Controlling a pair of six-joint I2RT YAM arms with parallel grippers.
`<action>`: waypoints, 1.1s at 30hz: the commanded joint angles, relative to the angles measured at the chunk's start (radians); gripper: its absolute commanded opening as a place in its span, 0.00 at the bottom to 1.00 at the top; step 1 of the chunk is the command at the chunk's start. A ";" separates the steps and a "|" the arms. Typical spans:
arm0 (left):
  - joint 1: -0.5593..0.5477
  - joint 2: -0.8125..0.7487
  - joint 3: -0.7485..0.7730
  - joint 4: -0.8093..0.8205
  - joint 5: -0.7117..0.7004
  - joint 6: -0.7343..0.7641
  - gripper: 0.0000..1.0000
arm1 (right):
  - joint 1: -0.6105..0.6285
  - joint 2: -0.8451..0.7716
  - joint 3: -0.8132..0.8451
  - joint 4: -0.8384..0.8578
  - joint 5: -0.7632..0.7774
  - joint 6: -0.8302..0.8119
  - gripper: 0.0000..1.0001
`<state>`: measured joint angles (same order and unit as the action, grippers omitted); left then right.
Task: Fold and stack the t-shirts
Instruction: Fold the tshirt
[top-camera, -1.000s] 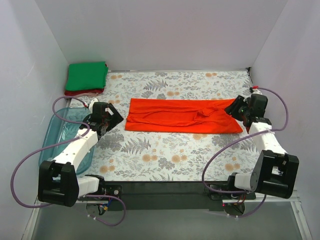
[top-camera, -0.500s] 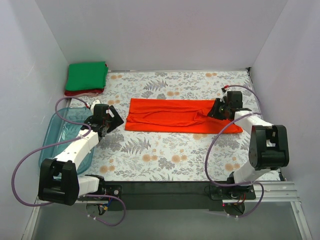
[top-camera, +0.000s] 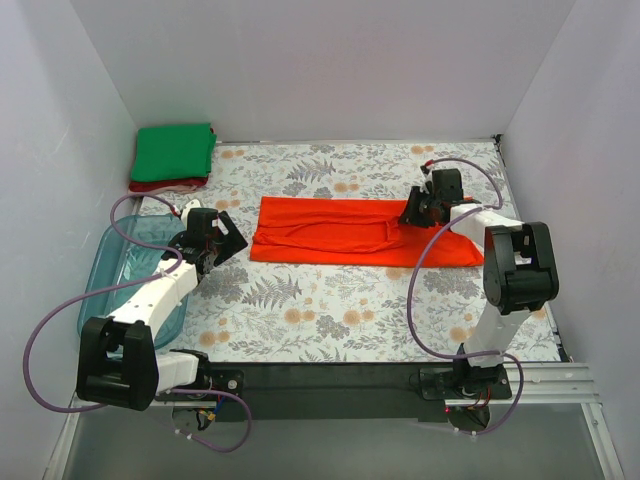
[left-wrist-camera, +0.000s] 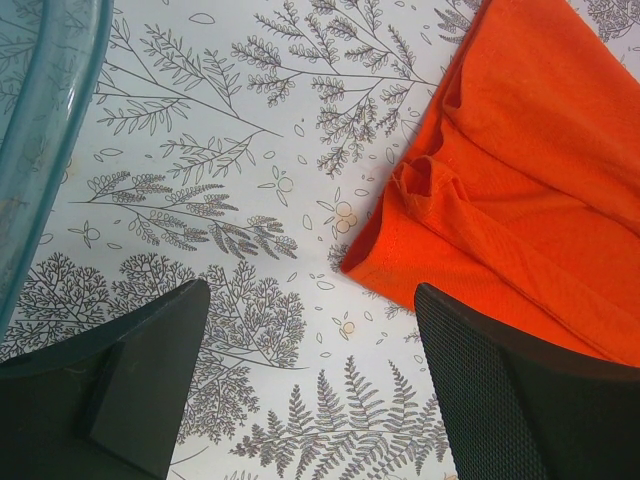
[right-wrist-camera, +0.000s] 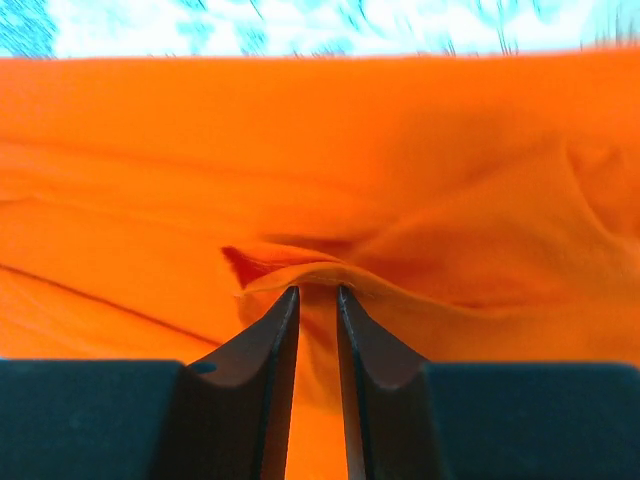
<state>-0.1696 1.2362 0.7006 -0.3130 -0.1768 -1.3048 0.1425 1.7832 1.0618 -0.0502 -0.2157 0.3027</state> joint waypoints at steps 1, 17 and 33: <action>-0.002 -0.003 0.007 0.008 -0.013 0.013 0.83 | 0.023 0.034 0.087 0.039 0.012 -0.031 0.28; -0.002 -0.015 0.002 0.009 -0.003 0.009 0.83 | 0.071 -0.042 0.133 -0.030 0.200 -0.162 0.31; -0.002 -0.017 0.000 0.017 0.019 0.013 0.83 | 0.080 0.045 0.239 -0.103 -0.129 -0.238 0.38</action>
<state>-0.1696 1.2362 0.7006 -0.3119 -0.1638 -1.3048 0.1986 1.8217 1.2560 -0.1253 -0.2531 0.1024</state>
